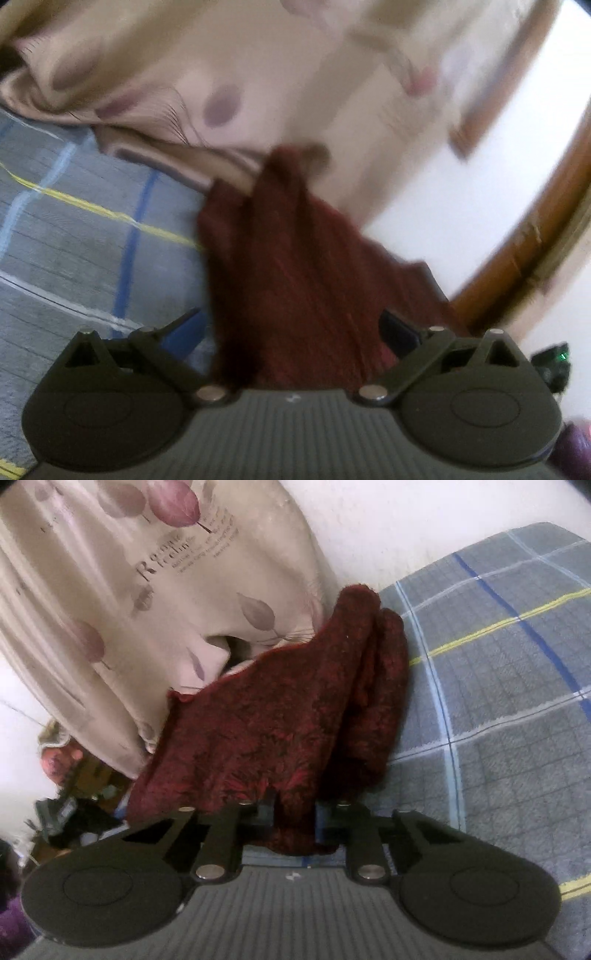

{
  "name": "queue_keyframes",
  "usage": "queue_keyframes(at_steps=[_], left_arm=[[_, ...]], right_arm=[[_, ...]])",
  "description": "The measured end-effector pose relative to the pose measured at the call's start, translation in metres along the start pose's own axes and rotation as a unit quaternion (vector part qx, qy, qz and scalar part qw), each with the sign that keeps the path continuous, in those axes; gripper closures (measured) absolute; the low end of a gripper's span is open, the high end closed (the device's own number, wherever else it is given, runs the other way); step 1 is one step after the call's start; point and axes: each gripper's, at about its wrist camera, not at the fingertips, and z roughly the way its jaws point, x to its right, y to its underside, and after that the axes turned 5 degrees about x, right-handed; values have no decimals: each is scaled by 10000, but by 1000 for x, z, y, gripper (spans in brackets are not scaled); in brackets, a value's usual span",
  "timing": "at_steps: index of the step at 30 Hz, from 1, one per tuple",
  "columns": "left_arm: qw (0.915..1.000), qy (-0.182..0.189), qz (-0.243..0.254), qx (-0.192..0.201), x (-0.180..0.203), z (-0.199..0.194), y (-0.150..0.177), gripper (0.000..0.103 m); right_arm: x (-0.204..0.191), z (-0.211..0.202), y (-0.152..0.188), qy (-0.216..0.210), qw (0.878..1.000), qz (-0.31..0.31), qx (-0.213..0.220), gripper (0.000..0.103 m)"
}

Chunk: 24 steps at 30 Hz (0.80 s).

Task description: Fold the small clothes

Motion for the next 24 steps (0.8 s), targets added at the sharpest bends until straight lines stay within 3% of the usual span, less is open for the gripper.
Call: queue_keyframes(at_steps=[4, 5, 6, 8, 10, 15, 19, 20, 22, 23, 24], left_arm=[[9998, 111, 158, -3, 3, 9, 1, 7], [9999, 120, 115, -21, 4, 13, 0, 26], [9999, 101, -36, -130, 2, 19, -1, 61], [9991, -124, -240, -319, 0, 26, -1, 85], [9990, -270, -171, -307, 1, 22, 4, 87], [9961, -463, -736, -144, -14, -11, 35, 87], [9978, -488, -458, -4, -3, -25, 32, 83], [9981, -597, -154, 36, 7, -27, 25, 74], [9956, -817, 416, 173, 26, -28, 8, 42], [9934, -935, 597, 290, 34, -26, -2, 14], [9912, -980, 755, 481, 40, -24, -12, 9]], right_arm=[[18, -11, -1, 198, 9996, 116, -141, 91], [21, -12, -2, 179, 9996, 199, -126, 91], [22, -12, -1, 146, 9995, 246, -111, 91], [18, -11, 1, 104, 9997, 204, -120, 91], [14, -9, 3, 117, 9997, 146, -150, 91], [18, -9, 2, 134, 9997, 177, -137, 91], [22, -8, 4, 113, 9994, 230, -218, 91], [23, -9, 4, 65, 9994, 262, -233, 91], [23, -13, 0, -55, 9992, 388, -111, 85], [22, -17, -3, -92, 9991, 421, 26, 83], [21, -19, -7, -91, 9991, 407, 100, 80]])
